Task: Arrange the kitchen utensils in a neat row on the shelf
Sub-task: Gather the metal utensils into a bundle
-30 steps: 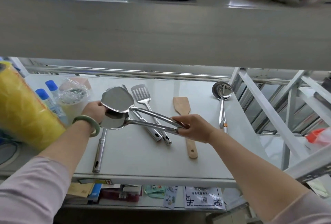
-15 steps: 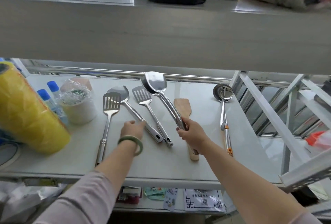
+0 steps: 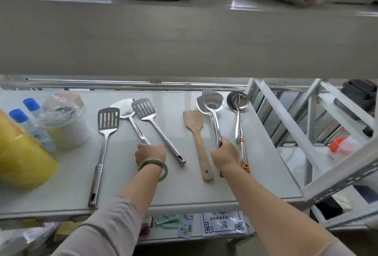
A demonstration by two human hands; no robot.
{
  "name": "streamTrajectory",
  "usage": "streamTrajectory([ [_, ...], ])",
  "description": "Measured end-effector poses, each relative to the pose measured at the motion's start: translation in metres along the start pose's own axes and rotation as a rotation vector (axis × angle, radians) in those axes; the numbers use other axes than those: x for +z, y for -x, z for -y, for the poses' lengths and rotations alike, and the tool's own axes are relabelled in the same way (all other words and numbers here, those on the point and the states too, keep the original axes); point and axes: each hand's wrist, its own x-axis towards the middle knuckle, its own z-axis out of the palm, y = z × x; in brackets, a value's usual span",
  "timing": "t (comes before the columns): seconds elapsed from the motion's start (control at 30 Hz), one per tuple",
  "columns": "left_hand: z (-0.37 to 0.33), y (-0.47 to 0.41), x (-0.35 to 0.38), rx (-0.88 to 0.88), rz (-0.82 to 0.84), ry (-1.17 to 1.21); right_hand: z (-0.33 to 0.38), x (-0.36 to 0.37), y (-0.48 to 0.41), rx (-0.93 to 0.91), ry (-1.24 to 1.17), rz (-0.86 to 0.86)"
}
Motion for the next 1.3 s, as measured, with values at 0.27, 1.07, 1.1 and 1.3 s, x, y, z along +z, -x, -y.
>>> streamTrajectory([
  [0.27,0.016,0.033,0.012,0.108,-0.089,0.066,-0.009,-0.007,-0.012,0.053,0.148,-0.064],
  [1.07,-0.009,0.116,0.065,0.508,0.272,-0.031,-0.025,-0.036,0.001,-0.044,0.230,0.087],
  [1.1,-0.012,0.116,0.069,0.511,0.315,-0.062,-0.026,-0.038,0.002,-0.058,0.218,0.081],
  [1.3,-0.018,0.115,0.090,0.506,0.431,-0.077,-0.033,-0.044,0.002,-0.124,0.126,0.065],
])
